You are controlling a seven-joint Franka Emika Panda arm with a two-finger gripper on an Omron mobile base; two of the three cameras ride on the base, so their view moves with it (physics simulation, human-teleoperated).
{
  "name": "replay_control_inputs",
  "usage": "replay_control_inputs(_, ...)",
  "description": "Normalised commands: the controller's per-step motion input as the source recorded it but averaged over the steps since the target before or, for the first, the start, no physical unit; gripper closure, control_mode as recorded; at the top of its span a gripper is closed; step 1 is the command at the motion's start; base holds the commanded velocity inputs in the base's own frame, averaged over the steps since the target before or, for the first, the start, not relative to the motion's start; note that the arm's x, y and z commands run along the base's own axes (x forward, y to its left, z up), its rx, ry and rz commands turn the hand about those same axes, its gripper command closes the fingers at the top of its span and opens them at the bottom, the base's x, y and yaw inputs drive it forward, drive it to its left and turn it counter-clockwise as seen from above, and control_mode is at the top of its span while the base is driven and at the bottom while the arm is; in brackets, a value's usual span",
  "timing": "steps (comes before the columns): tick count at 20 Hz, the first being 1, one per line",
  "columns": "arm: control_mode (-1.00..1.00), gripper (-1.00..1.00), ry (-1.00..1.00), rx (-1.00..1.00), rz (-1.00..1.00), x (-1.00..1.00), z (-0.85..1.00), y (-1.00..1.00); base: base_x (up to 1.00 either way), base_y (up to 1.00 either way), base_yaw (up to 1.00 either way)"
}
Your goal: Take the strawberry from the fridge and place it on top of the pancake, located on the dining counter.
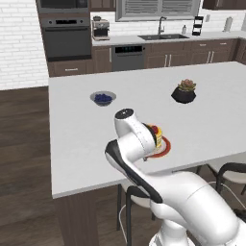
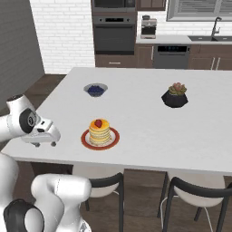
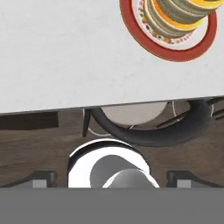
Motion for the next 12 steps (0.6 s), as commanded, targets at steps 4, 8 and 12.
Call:
replay_control_inputs(4, -1.0, -1.0, 0.25, -0.04, -0.04, 0.04, -0.51, 0.01, 0.0, 0.0, 0.0)
replay_control_inputs(8, -1.0, -1.0, 0.27, -0.01, -0.02, 0.13, -0.28, -0.04, 0.0, 0.0, 0.0)
replay_control_inputs(12, -1.0, -1.0, 0.42, 0.0, -0.07, 0.2, -0.16, -0.09, 0.0, 0.0, 0.0)
